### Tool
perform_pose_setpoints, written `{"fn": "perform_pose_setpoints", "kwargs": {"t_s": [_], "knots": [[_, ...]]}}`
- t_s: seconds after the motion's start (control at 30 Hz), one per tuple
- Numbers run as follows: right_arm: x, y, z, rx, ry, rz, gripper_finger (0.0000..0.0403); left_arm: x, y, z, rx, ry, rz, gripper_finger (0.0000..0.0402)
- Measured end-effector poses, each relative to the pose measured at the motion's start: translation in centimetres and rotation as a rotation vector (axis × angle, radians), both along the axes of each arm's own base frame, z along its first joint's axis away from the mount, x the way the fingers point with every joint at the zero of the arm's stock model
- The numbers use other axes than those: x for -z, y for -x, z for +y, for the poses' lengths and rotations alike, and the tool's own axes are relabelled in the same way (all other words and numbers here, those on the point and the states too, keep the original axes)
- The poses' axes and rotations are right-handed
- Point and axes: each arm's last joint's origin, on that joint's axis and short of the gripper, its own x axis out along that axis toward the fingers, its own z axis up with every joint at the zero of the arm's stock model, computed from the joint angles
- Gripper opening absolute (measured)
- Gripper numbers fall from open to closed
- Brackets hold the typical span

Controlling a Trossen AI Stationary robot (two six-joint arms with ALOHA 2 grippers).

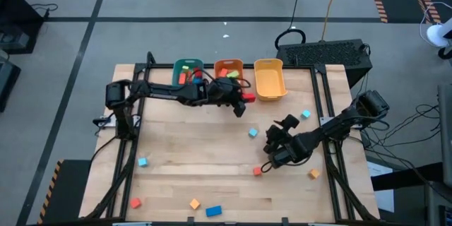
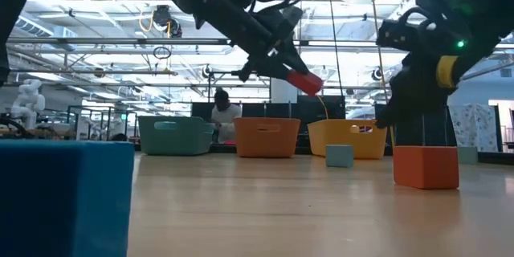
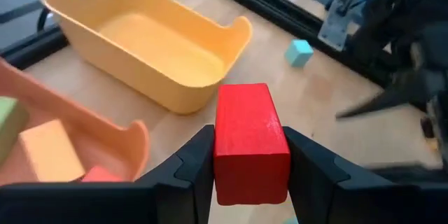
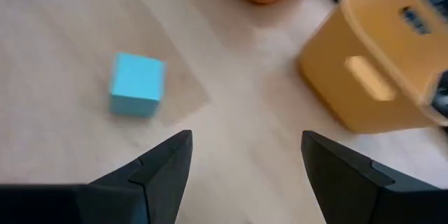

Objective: Sort blocks by size
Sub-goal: Put the red thick rectangular block into the orange bin

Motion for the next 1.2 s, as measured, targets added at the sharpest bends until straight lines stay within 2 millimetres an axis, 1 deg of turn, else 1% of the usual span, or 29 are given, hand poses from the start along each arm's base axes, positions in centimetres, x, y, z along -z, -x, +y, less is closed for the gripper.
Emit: {"fn": "perform_pose_setpoints", "kwargs": {"t_s": [0.07, 0.3, 0.67, 0.77, 0.93, 1.13, 1.2], "knots": [[0.5, 0.0, 0.1, -0.013, -0.027, -0.018, 0.0256, -0.2, 0.1, 0.5, -0.015, -0.007, -0.012, 0.0139], [1.7, 0.2, -0.1, -0.044, -0.069, -0.037, 0.0256, 0.0, 0.8, 3.1, -0.079, -0.016, 0.01, 0.0139], [1.9, 0.3, -0.1, -0.039, -0.074, -0.05, 0.0256, 0.4, 2.3, 6.6, -0.173, -0.018, 0.066, 0.0139], [1.9, 0.2, -0.1, -0.04, -0.077, -0.056, 0.0256, 0.7, 2.7, 7.0, -0.201, -0.022, 0.113, 0.0139], [1.8, 0.1, -0.1, -0.04, -0.081, -0.066, 0.0256, 1.2, 3.1, 7.1, -0.23, -0.079, 0.192, 0.0139], [1.8, 0.0, 0.0, -0.041, -0.088, -0.082, 0.0256, 2.2, 2.9, 7.3, -0.231, -0.148, 0.258, 0.0139], [1.8, 0.0, 0.0, -0.041, -0.091, -0.087, 0.0256, 2.9, 2.9, 7.4, -0.231, -0.151, 0.293, 0.0139]]}}
